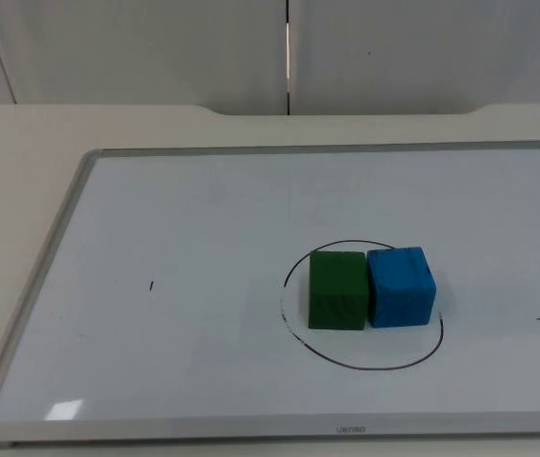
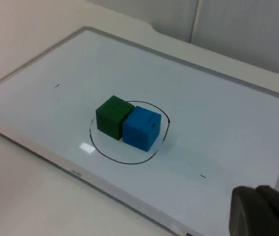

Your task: Push the two cubes into the marked area.

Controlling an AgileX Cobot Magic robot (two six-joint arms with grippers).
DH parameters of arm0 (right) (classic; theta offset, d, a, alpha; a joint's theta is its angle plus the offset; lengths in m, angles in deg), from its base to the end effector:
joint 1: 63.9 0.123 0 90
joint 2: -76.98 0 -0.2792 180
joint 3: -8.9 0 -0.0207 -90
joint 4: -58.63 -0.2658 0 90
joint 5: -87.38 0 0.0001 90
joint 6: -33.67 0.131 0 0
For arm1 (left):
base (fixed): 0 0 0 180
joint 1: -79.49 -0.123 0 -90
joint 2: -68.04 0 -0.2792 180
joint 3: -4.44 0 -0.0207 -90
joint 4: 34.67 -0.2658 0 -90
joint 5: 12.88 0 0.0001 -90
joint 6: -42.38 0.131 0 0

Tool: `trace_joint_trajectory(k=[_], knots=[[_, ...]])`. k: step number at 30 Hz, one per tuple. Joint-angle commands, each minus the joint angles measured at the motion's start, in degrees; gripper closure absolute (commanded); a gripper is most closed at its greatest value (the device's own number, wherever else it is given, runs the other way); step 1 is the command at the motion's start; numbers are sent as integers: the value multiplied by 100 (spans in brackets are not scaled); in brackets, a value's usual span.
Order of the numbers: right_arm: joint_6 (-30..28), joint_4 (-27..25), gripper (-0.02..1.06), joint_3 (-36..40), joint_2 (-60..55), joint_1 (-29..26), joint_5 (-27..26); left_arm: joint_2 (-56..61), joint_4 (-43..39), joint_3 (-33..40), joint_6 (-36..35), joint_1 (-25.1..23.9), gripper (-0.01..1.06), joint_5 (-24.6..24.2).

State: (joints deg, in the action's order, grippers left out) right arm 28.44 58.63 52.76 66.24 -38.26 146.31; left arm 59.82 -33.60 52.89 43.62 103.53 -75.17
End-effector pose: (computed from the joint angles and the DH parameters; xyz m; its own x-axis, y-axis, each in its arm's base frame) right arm 0.0455 0.0218 0.2935 -0.3190 -0.2542 -0.9130 -0.4637 0.8820 -0.0836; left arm 0.0438 -0.0219 0.2628 -0.4367 0.2090 -0.8750 0.4262 0.9046 0.0033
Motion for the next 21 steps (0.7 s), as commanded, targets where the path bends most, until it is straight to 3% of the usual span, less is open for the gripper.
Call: trace_joint_trajectory(k=[1, 6, 21], knots=[[203, 168, 105, 48, 158, 4, 138, 27, -33, 32, -45, -15, 105, 63], [468, 289, 105, 258, 278, 4, 473, 27, -33, 32, -45, -15, 105, 63], [627, 461, 105, 366, 278, 4, 282, 27, -33, 32, -45, -15, 105, 63]])
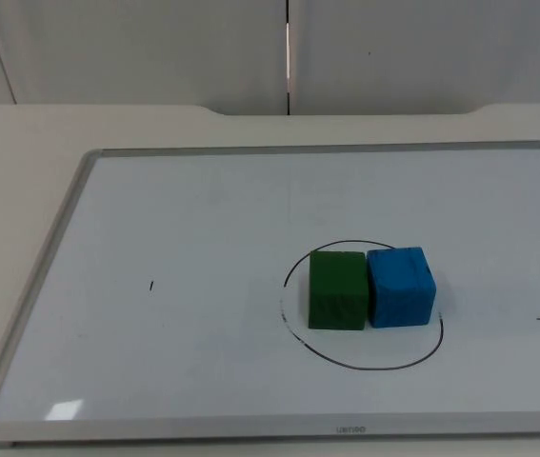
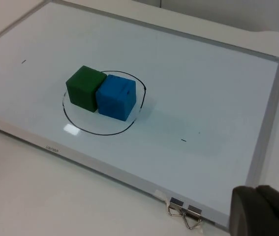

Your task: Push the two cubes into the marked area.

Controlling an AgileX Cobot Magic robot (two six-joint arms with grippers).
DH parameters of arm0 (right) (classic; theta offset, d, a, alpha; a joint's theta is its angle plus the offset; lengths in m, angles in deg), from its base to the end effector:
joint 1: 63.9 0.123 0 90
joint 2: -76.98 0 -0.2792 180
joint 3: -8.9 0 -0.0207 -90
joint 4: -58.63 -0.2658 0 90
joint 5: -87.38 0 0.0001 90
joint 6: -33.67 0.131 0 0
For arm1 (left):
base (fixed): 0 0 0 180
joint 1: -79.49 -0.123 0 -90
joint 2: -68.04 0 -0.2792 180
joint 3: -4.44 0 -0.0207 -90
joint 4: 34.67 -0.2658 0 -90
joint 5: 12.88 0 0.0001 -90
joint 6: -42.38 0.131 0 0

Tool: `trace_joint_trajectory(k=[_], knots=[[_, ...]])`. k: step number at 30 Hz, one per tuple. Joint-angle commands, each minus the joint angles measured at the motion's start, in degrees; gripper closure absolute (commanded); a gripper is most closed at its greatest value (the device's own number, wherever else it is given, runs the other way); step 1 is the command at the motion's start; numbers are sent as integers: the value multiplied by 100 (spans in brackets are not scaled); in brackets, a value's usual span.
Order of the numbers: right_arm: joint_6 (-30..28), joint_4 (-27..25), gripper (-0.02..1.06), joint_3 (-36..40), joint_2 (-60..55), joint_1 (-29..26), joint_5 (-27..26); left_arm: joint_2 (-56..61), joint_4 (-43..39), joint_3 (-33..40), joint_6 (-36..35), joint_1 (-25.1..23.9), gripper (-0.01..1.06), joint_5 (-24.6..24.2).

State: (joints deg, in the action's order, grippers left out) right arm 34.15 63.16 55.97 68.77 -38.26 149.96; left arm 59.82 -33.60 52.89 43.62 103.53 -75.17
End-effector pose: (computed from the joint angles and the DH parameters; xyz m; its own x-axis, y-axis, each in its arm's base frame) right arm 0.0454 0.0116 0.2703 -0.4096 -0.2277 -0.8834 -0.3874 0.9201 -0.0575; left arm 0.0438 -0.0219 0.2628 -0.4367 0.2090 -0.8750 0.4262 0.9046 0.0033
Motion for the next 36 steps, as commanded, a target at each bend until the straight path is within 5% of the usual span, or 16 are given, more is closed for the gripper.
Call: trace_joint_trajectory(k=[1, 36], knots=[[56, 8, 105, 45, 25, 4, -83, 27, -33, 32, -45, -15, 105, 63], [-136, -87, 105, 48, 25, 17, -83, 27, -33, 32, -45, -15, 105, 63]])
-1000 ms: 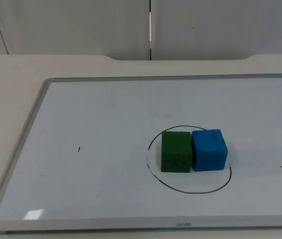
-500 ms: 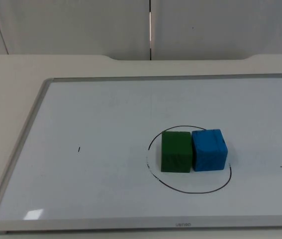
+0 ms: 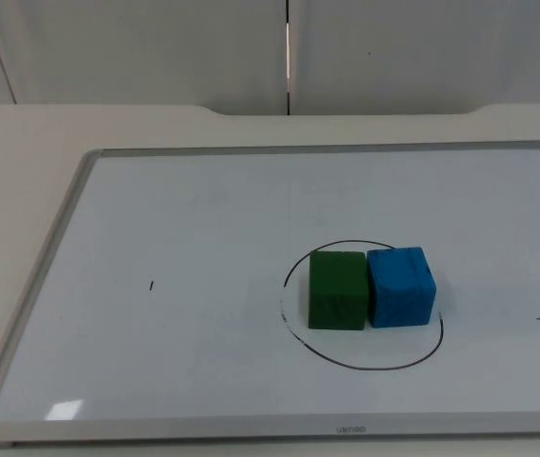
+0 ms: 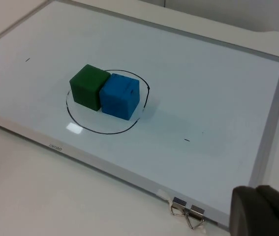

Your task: Push the two cubes into the marked area.

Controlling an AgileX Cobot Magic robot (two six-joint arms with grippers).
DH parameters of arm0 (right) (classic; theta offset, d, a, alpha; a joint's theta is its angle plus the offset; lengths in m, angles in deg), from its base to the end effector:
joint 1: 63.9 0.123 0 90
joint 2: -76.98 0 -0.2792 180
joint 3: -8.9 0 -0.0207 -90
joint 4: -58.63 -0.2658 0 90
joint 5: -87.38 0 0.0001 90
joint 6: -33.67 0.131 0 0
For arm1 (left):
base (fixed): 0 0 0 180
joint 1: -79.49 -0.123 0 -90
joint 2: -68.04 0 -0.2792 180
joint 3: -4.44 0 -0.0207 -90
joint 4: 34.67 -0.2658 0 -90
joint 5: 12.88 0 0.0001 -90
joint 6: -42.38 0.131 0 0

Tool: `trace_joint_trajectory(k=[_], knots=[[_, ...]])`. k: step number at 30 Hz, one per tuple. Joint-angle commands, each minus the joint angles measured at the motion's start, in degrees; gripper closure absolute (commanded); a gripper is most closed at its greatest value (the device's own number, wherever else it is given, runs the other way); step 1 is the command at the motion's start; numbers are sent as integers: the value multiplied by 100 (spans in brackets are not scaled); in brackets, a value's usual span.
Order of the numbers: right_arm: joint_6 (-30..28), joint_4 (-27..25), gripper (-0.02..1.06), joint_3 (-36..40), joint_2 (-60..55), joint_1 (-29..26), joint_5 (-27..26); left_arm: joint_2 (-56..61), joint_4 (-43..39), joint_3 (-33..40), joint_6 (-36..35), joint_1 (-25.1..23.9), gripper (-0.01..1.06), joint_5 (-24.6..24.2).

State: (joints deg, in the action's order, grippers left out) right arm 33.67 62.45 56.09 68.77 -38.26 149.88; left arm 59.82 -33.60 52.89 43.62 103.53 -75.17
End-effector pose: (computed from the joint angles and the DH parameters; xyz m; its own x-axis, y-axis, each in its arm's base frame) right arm 0.0451 0.0130 0.2697 -0.4091 -0.2305 -0.8829 -0.3976 0.9159 -0.0548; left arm 0.0438 -0.0219 0.2628 -0.4367 0.2090 -0.8750 0.4262 0.9046 0.0033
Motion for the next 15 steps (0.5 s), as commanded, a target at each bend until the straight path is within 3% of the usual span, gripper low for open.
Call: trace_joint_trajectory(k=[1, 8, 11, 13, 14, 15], knots=[[-87, -16, 105, 36, 25, 17, -75, 27, -33, 32, -45, -15, 105, 63], [-87, -16, 103, 36, 25, 17, -75, 27, -44, 32, -54, -15, 105, 63], [-87, -16, 93, 36, 25, 17, -75, 27, -44, 32, -54, -15, 105, 63], [-87, -16, 78, 36, 25, 17, -75, 27, -44, 32, -54, -15, 105, 63], [-87, -16, 78, 36, 25, 17, -75, 27, -44, 32, -54, -15, 105, 63], [-87, -16, 67, 36, 25, 17, -75, 27, -44, 32, -54, -15, 105, 63]])
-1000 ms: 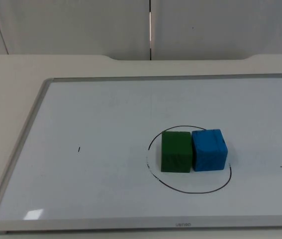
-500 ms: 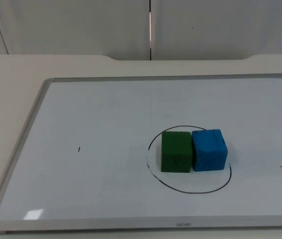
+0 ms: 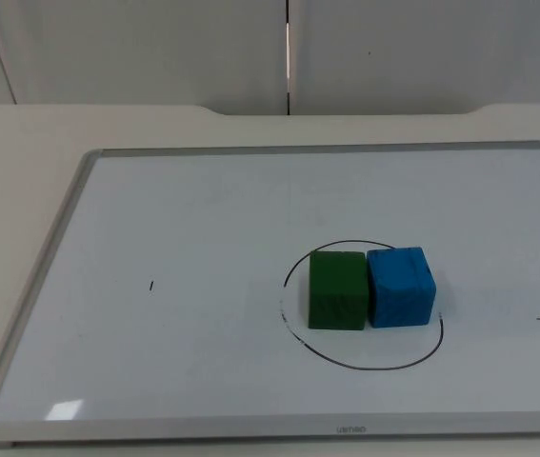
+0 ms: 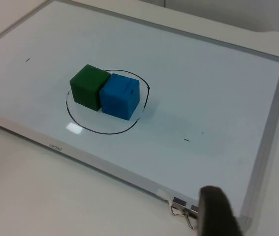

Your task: Push the two cubes into the marked area.

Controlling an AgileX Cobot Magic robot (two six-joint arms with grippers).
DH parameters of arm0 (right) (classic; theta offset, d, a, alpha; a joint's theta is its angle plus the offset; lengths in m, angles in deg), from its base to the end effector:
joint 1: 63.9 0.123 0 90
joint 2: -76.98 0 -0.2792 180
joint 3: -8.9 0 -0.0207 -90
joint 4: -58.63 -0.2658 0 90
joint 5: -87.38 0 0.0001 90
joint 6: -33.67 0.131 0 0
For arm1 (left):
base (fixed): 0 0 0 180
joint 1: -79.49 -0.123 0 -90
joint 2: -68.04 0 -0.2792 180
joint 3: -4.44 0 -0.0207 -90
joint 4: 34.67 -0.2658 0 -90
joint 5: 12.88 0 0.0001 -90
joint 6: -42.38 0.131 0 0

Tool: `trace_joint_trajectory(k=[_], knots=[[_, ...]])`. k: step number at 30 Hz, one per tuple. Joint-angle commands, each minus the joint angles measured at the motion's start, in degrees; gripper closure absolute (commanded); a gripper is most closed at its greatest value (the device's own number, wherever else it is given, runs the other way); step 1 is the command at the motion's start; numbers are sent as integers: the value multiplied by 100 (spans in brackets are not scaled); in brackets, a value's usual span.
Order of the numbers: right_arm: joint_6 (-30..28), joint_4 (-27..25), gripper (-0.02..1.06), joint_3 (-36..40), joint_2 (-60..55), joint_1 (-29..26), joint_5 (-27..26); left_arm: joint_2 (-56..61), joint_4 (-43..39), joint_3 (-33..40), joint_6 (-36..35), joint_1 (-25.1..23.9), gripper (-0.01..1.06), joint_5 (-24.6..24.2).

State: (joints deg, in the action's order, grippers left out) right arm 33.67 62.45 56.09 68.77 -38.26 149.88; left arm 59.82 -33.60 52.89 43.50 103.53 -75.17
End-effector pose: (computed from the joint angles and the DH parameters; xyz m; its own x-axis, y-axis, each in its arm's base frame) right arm 0.0451 0.0130 0.2697 -0.4091 -0.2305 -0.8829 -0.3976 0.9159 -0.0548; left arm 0.0438 -0.0219 0.2628 -0.4375 0.2071 -0.8750 0.4253 0.9050 0.0015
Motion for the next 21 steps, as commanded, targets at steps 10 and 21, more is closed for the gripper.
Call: trace_joint_trajectory(k=[10, 21], knots=[[-76, 10, 20, 36, 25, 17, -75, 27, -44, 32, -42, -15, 105, 63], [-76, 10, 20, 36, 25, 17, -75, 27, -44, 32, -42, -15, 105, 63]])
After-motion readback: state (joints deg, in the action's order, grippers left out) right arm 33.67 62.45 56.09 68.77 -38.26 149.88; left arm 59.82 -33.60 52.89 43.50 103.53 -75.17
